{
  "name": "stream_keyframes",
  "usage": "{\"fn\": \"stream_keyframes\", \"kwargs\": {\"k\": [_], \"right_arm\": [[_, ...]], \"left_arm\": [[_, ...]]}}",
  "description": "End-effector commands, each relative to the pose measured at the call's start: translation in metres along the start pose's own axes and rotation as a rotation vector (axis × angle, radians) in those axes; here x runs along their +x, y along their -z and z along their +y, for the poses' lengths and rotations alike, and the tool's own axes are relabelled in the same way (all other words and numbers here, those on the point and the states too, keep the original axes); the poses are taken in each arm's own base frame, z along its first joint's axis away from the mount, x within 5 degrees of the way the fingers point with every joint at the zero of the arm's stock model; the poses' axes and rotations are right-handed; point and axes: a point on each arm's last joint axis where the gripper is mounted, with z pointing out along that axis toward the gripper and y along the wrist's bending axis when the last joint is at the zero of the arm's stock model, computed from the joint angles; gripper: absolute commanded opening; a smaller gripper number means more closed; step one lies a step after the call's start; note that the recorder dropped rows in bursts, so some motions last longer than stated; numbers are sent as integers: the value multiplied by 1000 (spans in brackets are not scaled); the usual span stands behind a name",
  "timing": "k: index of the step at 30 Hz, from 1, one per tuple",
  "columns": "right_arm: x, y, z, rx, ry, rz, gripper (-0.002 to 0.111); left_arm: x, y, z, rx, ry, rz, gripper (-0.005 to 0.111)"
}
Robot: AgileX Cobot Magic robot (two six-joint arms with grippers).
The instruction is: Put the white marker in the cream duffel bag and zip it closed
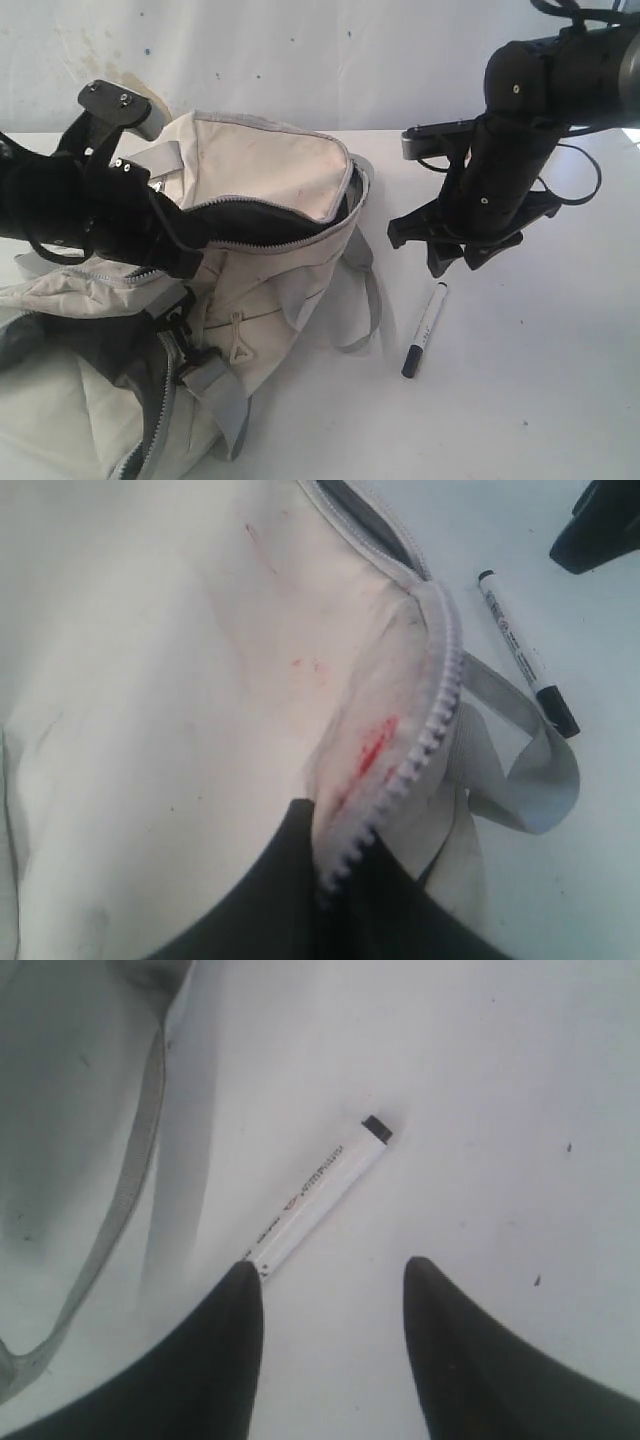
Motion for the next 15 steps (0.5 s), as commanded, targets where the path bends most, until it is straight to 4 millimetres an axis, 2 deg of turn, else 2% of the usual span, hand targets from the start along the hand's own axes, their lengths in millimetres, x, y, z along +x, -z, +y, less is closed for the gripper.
{"fn": "stream_keyframes", "kwargs": {"k": [1,5,11,15], "right_arm": [[1,-9,-2,3,3,30,42],[1,-9,-2,3,3,30,42],[1,-9,-2,3,3,34,42],[1,-9,-2,3,3,38,42]], "left_arm": [[-3,4,0,4,0,-12,0],[0,3,-4,54,-66,20,0],[8,-4,-10,158,-260,74,2],[15,-16,-8,177,-250,113,9]]}}
